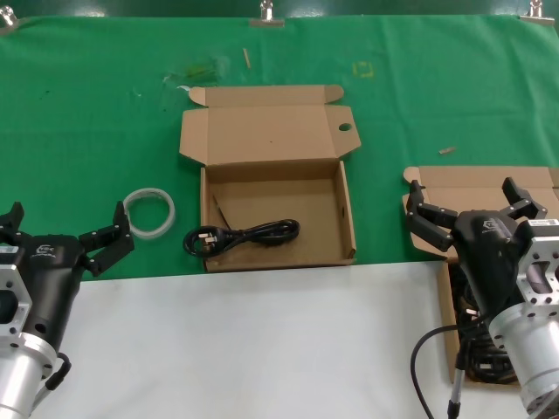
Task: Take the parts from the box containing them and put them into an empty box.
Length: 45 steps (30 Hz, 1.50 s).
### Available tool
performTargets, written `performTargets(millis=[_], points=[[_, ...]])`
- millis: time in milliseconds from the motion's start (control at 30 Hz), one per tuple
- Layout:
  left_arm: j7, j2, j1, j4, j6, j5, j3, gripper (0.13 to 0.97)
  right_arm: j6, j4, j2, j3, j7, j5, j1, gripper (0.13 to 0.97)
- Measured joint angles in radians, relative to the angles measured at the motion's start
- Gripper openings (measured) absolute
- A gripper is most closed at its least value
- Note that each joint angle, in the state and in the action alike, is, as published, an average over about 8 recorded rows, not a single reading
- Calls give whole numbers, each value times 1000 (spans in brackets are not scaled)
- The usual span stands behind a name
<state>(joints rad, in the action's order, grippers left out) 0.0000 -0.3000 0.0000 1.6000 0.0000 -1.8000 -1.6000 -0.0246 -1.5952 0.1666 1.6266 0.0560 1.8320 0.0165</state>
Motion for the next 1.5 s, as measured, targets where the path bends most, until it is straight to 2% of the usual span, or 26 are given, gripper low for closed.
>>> performTargets(millis=[1500], points=[[0, 0, 0, 0, 0, 0, 0, 966, 0, 0, 0, 0, 0, 0, 0, 966]])
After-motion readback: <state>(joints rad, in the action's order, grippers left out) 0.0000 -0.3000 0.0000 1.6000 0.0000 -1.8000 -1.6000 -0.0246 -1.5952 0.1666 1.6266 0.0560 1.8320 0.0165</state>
